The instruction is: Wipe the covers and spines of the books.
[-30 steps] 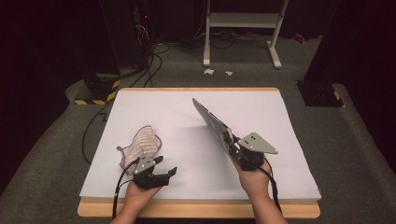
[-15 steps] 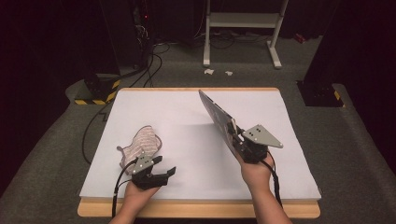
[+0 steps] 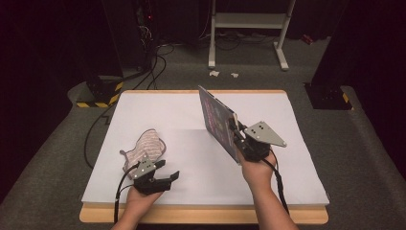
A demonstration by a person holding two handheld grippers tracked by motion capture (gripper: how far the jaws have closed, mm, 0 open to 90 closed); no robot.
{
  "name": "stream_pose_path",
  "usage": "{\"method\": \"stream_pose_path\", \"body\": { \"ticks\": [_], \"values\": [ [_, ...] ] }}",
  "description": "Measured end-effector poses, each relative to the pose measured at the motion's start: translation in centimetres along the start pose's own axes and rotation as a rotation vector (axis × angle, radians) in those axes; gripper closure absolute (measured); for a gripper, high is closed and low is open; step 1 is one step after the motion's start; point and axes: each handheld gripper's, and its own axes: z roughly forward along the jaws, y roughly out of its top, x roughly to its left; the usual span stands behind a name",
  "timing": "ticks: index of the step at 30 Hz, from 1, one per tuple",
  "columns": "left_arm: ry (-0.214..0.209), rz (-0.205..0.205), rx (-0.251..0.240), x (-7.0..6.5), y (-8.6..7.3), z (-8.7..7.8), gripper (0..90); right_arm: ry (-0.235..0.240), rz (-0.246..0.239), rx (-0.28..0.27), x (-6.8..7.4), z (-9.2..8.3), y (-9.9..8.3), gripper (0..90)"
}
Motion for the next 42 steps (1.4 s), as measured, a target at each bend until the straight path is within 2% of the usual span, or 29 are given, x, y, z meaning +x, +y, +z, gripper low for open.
{"method": "stream_pose_path", "body": {
  "ticks": [13,20,24,33,42],
  "values": [
    [-0.007,-0.002,0.008,0.0,-0.1,0.1,24.4,0.033,0.008,-0.01,1.6,1.5,0.4,84.5],
    [-0.006,0.007,0.012,0.0,-0.1,0.1,24.4,0.072,-0.015,-0.023,3.7,2.6,1.1,84.4],
    [-0.007,0.005,0.013,0.0,-0.1,0.1,24.4,0.079,-0.016,-0.016,4.3,3.1,0.9,84.4],
    [-0.012,0.011,0.021,-0.1,-0.2,0.3,24.4,0.072,-0.013,-0.012,4.1,3.0,0.4,84.3],
    [-0.016,0.008,0.02,-0.1,-0.2,0.3,24.5,0.058,-0.009,-0.005,2.9,2.4,-0.3,84.1]
  ]
}}
